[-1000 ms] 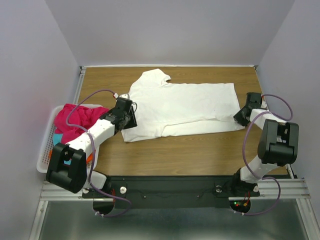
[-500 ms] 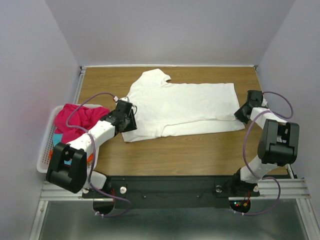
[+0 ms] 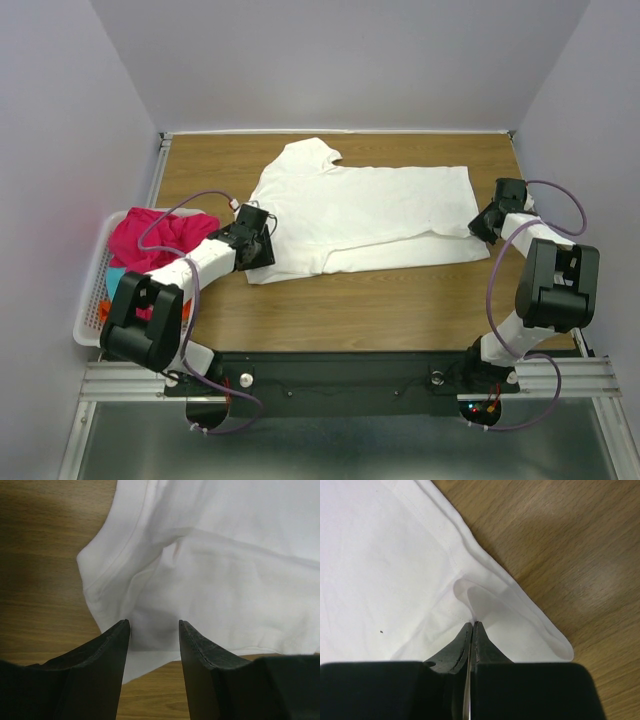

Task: Fold and stack the t-shirts
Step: Fold the tshirt

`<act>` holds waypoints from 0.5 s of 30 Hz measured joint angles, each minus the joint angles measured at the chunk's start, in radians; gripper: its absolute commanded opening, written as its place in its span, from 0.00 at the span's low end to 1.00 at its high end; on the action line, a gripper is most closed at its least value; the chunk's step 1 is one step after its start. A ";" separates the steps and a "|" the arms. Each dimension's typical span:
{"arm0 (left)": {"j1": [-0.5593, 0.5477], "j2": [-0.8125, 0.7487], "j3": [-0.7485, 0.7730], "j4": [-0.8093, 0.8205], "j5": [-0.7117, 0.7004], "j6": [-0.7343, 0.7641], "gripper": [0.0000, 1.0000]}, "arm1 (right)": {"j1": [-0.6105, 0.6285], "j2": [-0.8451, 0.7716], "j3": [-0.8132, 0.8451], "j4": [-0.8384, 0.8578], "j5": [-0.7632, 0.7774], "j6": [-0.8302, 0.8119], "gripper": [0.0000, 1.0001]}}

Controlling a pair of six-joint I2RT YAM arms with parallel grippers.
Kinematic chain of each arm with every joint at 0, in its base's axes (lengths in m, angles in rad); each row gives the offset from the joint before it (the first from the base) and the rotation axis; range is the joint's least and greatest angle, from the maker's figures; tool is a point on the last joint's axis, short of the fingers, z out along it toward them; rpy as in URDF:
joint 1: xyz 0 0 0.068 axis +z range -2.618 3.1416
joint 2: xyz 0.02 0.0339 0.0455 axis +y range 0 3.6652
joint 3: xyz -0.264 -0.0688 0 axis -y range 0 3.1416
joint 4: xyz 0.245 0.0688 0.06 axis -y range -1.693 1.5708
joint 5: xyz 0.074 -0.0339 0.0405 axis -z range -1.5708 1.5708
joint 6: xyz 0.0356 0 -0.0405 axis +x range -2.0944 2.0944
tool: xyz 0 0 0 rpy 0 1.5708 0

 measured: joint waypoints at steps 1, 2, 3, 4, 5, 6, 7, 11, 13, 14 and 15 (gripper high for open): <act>0.000 0.007 -0.002 0.000 -0.003 0.000 0.56 | 0.000 0.000 0.000 0.000 0.000 0.000 0.01; 0.000 0.014 -0.003 0.002 -0.006 0.000 0.56 | 0.000 0.000 0.000 0.000 -0.002 0.000 0.01; 0.000 0.023 -0.003 0.003 -0.010 0.000 0.56 | 0.000 0.000 0.000 0.000 -0.003 0.000 0.01; 0.000 0.027 -0.003 0.006 -0.014 0.000 0.56 | 0.000 0.000 0.000 0.000 -0.004 -0.001 0.01; 0.000 0.032 -0.003 0.008 -0.016 0.000 0.56 | 0.000 0.000 0.000 0.000 -0.005 -0.001 0.01; 0.000 0.033 -0.003 0.009 -0.019 0.000 0.56 | 0.000 0.000 0.000 0.000 -0.007 -0.002 0.01; 0.000 0.034 -0.003 0.010 -0.023 0.000 0.56 | 0.000 0.000 0.000 0.000 -0.007 -0.004 0.01; 0.000 0.040 -0.003 0.018 -0.031 0.003 0.48 | 0.000 0.000 0.000 0.000 -0.008 -0.008 0.01; 0.000 0.049 -0.003 0.024 -0.031 0.006 0.42 | 0.000 0.000 0.000 0.000 -0.008 -0.008 0.01; 0.000 0.052 -0.003 0.025 -0.030 0.006 0.35 | 0.000 0.000 0.000 0.000 -0.008 -0.008 0.01; 0.000 0.055 -0.003 0.026 -0.029 0.006 0.32 | 0.000 0.000 0.000 0.000 -0.008 -0.008 0.01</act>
